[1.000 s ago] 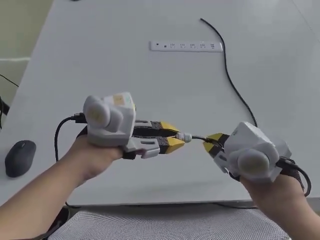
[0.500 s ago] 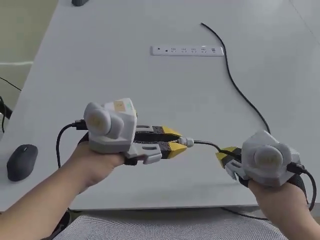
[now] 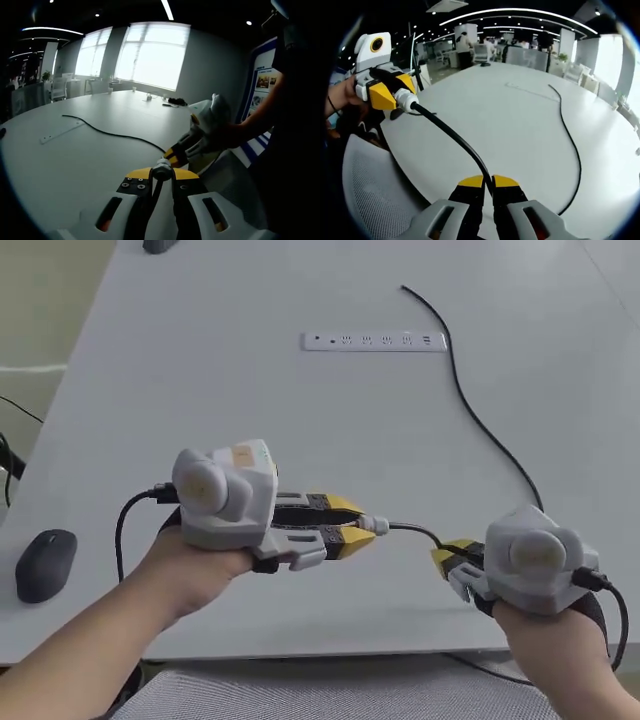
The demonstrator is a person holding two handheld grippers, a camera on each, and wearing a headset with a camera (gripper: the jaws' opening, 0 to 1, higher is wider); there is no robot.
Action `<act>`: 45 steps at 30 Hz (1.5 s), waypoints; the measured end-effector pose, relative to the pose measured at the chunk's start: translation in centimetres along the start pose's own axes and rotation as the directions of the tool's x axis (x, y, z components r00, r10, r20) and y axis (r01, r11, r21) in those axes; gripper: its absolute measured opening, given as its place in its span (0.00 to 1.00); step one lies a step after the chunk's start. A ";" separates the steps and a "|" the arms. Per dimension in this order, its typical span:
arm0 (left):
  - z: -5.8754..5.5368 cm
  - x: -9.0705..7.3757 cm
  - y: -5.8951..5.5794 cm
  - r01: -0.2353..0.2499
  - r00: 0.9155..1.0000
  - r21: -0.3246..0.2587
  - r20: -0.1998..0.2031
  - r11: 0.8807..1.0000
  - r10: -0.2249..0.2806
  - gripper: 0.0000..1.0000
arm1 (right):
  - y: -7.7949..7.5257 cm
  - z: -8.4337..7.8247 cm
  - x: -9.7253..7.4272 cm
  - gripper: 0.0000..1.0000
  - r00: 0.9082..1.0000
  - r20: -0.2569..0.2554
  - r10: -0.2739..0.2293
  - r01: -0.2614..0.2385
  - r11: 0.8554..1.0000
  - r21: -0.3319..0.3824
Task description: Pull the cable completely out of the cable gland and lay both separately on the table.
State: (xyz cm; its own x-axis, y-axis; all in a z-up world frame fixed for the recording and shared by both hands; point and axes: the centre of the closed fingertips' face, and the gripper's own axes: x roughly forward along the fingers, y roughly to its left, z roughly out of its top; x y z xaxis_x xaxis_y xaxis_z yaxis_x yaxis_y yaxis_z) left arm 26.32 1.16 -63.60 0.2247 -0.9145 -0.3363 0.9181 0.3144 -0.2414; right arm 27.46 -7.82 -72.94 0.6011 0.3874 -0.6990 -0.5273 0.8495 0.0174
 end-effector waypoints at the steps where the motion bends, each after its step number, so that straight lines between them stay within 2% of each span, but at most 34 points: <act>1: 0.0 0.0 0.0 -0.001 1.000 0.002 -0.001 1.000 0.001 0.15 | 0.0 0.0 -0.1 0.00 1.000 0.001 0.000 0.000 1.000 -0.005; 7: -0.2 -0.3 0.2 -0.012 1.000 0.005 -0.006 1.000 0.012 0.15 | 0.1 -0.1 -0.3 0.01 1.000 0.011 0.002 -0.002 1.000 -0.015; 14: -0.1 -0.5 0.5 -0.023 1.000 0.012 -0.004 1.000 0.023 0.15 | 0.3 0.4 -0.6 0.01 1.000 0.018 -0.010 0.012 0.996 -0.083; 19: 0.1 -0.7 0.6 -0.028 1.000 0.007 0.007 1.000 0.028 0.15 | 0.3 0.8 -1.1 0.02 1.000 0.020 -0.014 0.016 0.989 -0.148; 22: 0.1 -0.6 0.5 -0.028 1.000 0.007 0.005 1.000 0.028 0.15 | 0.6 1.2 -1.6 0.05 1.000 0.026 -0.004 0.008 0.985 -0.174; 23: 0.0 -0.6 0.5 -0.027 1.000 0.007 0.003 1.000 0.027 0.15 | 0.9 1.3 -1.7 0.08 1.000 0.023 0.012 -0.007 0.978 -0.207; 25: -0.2 -0.5 0.3 -0.024 1.000 0.013 -0.003 1.000 0.024 0.15 | 0.8 1.7 -2.0 0.11 1.000 0.022 0.003 0.002 0.976 -0.219; 27: -0.2 -0.5 0.1 -0.020 1.000 0.008 -0.004 1.000 0.020 0.15 | 1.4 2.4 -2.4 0.13 0.999 0.032 0.039 -0.030 0.970 -0.240; 30: -0.4 -0.5 0.1 -0.021 1.000 0.003 -0.009 1.000 0.021 0.15 | 2.1 3.4 -2.9 0.17 0.997 0.039 0.062 -0.047 0.951 -0.306; 37: -0.3 -0.4 0.1 -0.020 1.000 0.004 -0.011 1.000 0.020 0.15 | 4.6 5.9 -3.2 0.16 0.993 0.064 0.102 -0.065 0.897 -0.437; 40: -0.2 -0.4 0.0 -0.020 1.000 0.003 -0.010 1.000 0.021 0.15 | 5.4 6.4 -3.1 0.14 0.992 0.064 0.113 -0.069 0.880 -0.470; 43: -0.1 -0.4 -0.1 -0.019 1.000 0.000 -0.008 1.000 0.019 0.15 | 6.2 6.7 -2.7 0.13 0.992 0.059 0.115 -0.068 0.850 -0.522; 45: -0.1 -0.4 -0.1 -0.021 1.000 0.003 -0.009 1.000 0.021 0.15 | 6.6 7.0 -2.6 0.11 0.990 0.063 0.123 -0.070 0.841 -0.537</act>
State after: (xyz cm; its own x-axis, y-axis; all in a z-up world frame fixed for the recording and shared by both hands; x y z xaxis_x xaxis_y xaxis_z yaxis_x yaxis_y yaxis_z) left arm 26.08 1.55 -63.53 0.2407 -0.9055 -0.3494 0.9143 0.3324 -0.2315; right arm 26.64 -0.72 -66.03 0.5684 0.5103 -0.6454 -0.8079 0.4947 -0.3204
